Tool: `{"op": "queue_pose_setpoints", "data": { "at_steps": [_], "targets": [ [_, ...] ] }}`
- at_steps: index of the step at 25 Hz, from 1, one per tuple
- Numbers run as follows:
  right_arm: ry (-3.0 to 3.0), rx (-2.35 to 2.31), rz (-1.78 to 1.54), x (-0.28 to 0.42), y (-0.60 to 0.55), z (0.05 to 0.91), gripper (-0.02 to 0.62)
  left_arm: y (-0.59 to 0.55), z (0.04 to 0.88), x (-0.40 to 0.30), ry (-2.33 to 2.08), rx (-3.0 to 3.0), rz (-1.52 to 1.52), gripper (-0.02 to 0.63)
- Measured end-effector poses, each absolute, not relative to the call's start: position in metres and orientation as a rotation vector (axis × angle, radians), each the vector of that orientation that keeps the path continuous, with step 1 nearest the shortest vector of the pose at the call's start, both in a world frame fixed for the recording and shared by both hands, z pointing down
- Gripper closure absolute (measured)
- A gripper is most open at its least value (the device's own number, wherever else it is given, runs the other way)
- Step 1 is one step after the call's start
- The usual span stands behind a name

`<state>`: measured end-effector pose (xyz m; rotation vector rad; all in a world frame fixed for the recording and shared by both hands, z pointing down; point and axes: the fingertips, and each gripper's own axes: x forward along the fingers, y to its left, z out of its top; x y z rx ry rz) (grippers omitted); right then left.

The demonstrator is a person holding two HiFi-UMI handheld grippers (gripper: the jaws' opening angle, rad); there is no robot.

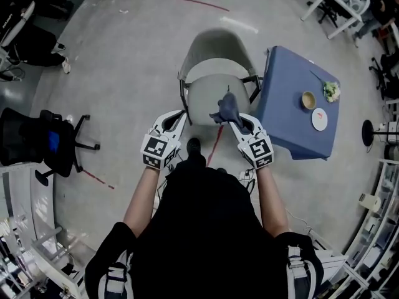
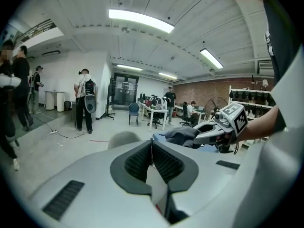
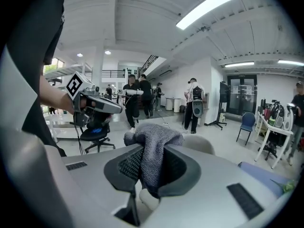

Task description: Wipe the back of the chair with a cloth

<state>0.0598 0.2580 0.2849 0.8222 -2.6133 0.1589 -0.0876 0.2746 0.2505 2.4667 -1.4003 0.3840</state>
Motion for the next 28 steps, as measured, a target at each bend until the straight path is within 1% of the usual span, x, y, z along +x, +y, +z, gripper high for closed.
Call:
{"op": "queue_pose_setpoints", "data": {
  "at_steps": [11,28],
  "targets": [
    [-2.572,0.940,0.213,0.033,0.220,0.299,0.509,0.219,0.255,-0.110,-1.274,2.546,0.430,0.581],
    [-2.553,0.959,0.212,0.014,0.192,0.309,0.509,0.197,0.279,-0.130,-1.240,2.508,0.443,0.581]
  ]
}}
